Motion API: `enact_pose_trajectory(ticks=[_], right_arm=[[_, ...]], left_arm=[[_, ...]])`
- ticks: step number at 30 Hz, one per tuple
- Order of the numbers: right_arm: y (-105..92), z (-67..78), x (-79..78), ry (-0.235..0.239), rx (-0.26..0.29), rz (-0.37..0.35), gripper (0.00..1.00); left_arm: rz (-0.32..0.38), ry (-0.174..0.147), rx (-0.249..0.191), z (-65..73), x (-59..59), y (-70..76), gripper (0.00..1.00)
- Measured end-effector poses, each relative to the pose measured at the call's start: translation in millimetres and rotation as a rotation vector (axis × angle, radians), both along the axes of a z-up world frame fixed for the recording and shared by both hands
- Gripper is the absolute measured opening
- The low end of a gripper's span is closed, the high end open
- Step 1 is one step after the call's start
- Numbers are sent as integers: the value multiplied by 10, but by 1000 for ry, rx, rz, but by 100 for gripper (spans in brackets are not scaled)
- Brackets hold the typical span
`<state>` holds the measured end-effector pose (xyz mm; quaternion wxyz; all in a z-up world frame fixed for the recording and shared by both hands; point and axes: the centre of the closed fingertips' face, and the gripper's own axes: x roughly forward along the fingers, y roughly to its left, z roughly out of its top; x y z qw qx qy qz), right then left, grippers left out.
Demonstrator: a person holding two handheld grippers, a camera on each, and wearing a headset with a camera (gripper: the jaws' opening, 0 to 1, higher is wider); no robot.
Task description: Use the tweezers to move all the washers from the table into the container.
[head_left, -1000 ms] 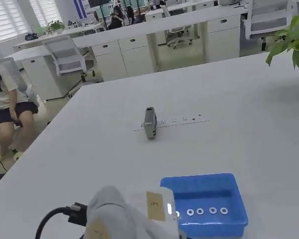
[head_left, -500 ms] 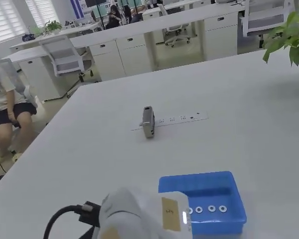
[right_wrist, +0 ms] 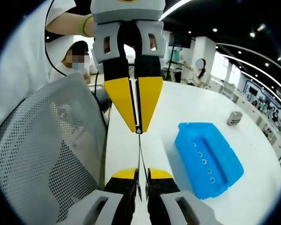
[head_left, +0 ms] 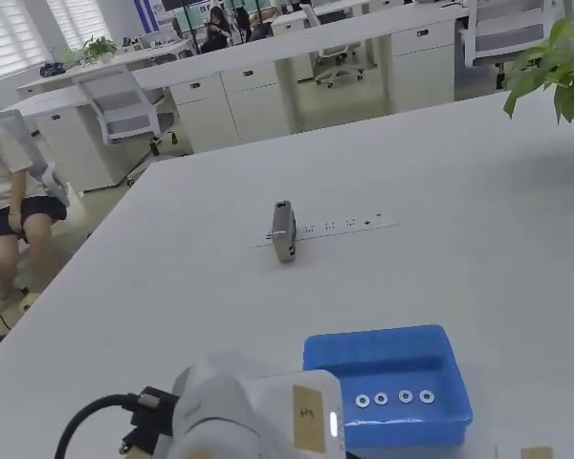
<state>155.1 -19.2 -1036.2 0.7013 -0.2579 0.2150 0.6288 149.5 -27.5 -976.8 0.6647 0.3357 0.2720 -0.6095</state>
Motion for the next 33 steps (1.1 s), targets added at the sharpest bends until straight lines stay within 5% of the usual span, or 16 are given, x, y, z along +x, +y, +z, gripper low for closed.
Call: enact_pose_trajectory(ticks=[11,14,20,28,33], right_arm=[[-1,-110,33,40,-24,-39,10],[-14,-74,52,61,3,-71,18],[-122,41,116,73,57,-139,23],[-399,178,249,143,140,-315,34],[-634,330,298,123,178,-404,35]], left_arm=[[29,28,45,-167,34,146,0],[43,41,55,-203,71,195,0],[39,61,143,-411,68,348,0],[50,83,214,-597,91,450,0],[51,90,259,-718,103,508,0]])
